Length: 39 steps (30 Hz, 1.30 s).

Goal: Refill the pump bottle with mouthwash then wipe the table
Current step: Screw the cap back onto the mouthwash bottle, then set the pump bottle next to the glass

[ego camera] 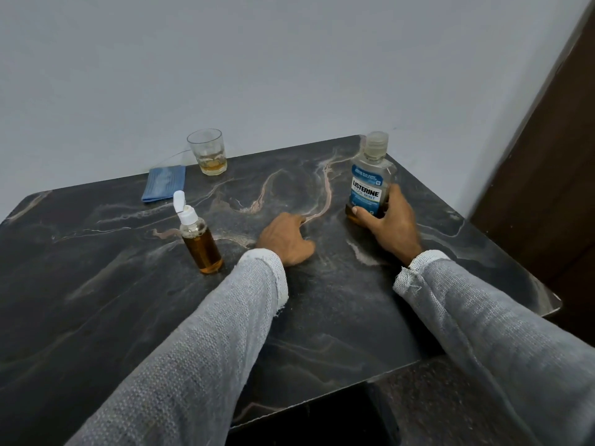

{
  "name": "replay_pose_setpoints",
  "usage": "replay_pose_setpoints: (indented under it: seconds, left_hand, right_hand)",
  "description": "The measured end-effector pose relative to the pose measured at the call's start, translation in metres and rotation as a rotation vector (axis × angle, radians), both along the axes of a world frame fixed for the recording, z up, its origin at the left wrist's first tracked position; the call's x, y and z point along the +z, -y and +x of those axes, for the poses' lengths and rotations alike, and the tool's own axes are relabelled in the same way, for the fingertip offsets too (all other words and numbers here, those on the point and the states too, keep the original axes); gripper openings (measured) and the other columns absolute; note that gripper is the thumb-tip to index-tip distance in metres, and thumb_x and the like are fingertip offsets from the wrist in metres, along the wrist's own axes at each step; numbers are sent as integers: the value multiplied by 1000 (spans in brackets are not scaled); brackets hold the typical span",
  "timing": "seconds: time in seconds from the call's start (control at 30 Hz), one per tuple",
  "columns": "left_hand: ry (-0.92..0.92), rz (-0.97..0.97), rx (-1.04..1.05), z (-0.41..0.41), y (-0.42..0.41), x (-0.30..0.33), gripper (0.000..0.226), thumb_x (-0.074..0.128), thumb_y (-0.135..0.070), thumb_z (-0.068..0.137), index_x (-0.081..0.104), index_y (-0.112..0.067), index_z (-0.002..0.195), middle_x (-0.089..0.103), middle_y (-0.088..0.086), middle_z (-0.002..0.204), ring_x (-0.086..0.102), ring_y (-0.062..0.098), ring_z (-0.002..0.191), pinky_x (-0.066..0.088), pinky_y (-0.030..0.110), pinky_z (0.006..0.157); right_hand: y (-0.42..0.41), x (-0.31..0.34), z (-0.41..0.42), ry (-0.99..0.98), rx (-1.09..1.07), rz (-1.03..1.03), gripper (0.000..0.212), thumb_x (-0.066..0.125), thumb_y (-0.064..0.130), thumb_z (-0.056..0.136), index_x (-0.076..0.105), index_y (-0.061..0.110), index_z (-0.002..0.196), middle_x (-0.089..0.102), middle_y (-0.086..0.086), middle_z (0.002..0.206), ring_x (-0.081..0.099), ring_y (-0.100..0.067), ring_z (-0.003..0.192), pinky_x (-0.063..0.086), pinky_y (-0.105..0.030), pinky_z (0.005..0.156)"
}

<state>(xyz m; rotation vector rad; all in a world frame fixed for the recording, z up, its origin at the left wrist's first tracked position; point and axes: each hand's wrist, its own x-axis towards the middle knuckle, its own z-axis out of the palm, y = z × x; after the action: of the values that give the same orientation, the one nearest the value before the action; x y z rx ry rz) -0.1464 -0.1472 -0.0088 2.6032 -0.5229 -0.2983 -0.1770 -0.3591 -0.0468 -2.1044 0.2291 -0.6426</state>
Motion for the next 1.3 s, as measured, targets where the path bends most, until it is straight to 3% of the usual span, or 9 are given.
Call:
replay_pose_setpoints:
  seconds: [0.1,0.27,0.43,0.67,1.1,1.2,1.3]
  left_hand:
    - [0,162,-60,10,4,11,53,69,-33,80,57,-14,128,57,8,127,57,30,111,48,46,99]
    - [-63,287,-121,25,3,13,79,78,-48,74,46,-18,140,41,10,140,46,33,128,41,47,107]
    - [-63,304,-123,32,7,13,83,82,-48,69,46,-18,138,43,10,139,47,32,127,41,46,107]
    - [-57,294,-116,35,8,12,86,84,-47,66,47,-17,138,44,10,140,46,32,128,41,48,106]
    - [-52,270,-116,34,6,9,84,82,-46,69,45,-17,139,42,10,140,44,32,130,40,48,108]
    - [-54,263,-116,34,5,8,84,82,-45,70,45,-17,139,41,11,140,44,32,130,40,48,108]
    - [-63,236,-102,32,4,5,82,82,-44,70,44,-18,139,40,10,141,42,33,131,39,49,108]
  right_hand:
    - [13,2,12,-21,-29,24,56,79,33,78,48,15,121,59,0,122,57,-11,105,46,-21,84]
    - [24,0,34,-28,-61,39,52,78,35,79,49,15,118,58,-2,119,58,-12,103,45,-20,81]
    - [30,-2,50,-14,-108,41,54,77,35,79,50,14,121,58,-5,121,58,-17,107,50,-32,91]
    - [32,-5,51,-6,-146,25,53,77,34,80,50,13,120,57,-6,120,56,-14,103,45,-24,82]
    - [32,-5,49,7,-153,21,53,77,34,80,50,12,119,56,-7,121,57,-18,105,50,-30,88]
    - [30,-5,48,-5,-173,12,54,77,37,78,49,13,117,55,-6,119,56,-18,104,47,-26,83]
    - [27,-4,41,-5,-205,9,62,80,46,72,44,18,114,47,0,114,52,-17,105,48,-28,88]
